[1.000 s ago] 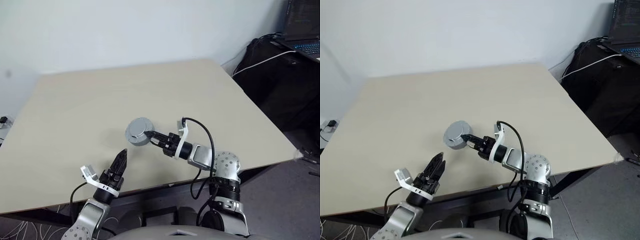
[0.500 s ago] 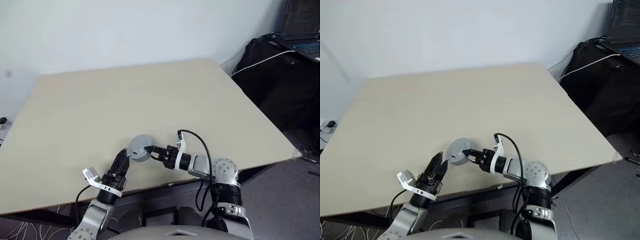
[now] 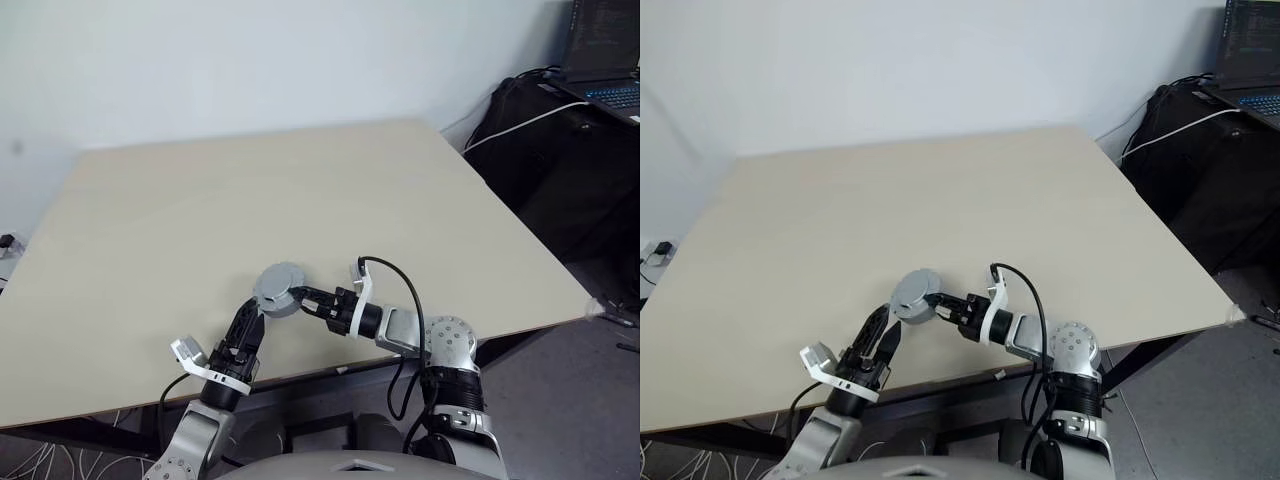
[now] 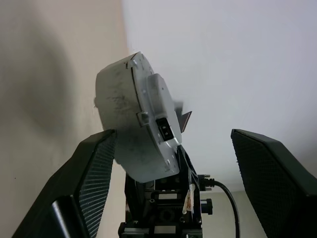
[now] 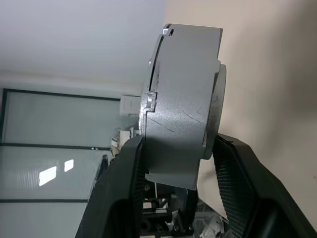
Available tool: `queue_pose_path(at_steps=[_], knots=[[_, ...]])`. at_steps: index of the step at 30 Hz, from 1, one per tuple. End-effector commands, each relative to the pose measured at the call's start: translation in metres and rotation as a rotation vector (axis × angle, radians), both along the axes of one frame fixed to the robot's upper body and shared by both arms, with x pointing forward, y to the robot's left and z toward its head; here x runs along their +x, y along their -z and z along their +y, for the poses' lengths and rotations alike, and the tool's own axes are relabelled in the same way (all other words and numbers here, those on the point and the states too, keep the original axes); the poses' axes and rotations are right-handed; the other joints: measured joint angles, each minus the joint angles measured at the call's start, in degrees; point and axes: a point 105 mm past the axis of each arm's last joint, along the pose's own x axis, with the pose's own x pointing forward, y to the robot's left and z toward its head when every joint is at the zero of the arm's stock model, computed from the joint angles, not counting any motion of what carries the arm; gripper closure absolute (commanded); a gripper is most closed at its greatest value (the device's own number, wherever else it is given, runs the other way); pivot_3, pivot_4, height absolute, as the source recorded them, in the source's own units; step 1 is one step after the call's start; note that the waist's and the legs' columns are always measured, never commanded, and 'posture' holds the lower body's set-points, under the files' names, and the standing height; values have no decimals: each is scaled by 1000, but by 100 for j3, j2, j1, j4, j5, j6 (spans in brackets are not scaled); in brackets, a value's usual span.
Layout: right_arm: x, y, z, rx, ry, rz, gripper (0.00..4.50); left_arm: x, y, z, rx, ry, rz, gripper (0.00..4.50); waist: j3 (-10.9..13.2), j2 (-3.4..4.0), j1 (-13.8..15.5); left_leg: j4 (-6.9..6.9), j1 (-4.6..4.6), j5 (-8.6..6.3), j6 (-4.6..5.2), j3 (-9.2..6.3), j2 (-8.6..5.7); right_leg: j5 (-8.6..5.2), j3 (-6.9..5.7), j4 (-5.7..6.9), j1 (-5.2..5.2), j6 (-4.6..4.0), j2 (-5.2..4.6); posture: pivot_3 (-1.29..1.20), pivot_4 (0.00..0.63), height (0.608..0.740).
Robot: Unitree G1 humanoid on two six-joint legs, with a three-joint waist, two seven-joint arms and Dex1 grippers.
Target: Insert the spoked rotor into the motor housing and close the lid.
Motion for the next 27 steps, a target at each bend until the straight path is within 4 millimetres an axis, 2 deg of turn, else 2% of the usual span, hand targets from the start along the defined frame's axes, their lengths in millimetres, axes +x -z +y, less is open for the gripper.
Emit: queue_pose_path(at_steps=[1,7,12,27], knots=[[-6,-23,22,154,-22,-50,2763,5,-14,-9,-66,-14,-50,603,0,0,1,0,0,0,0,1,0,0,0,0,0,0,0,0,0,740],[-10,-30,23,198,-55,-68,2763,6,-11,-6,-83,-44,-31,603,0,0,1,1,0,0,0,2,0,1,2,0,1,-1,1,0,0,740],[-8,-27,21,183,-36,-60,2763,7,-11,-7,-84,-42,-31,603,0,-1,2,3,0,0,0,2,0,1,2,0,3,-1,0,0,0,740],[-27,-31,29,216,-192,-49,2763,15,-1,-9,-88,-20,-23,603,-2,-2,3,9,2,1,1,3,-1,2,3,2,3,-1,1,0,0,740]])
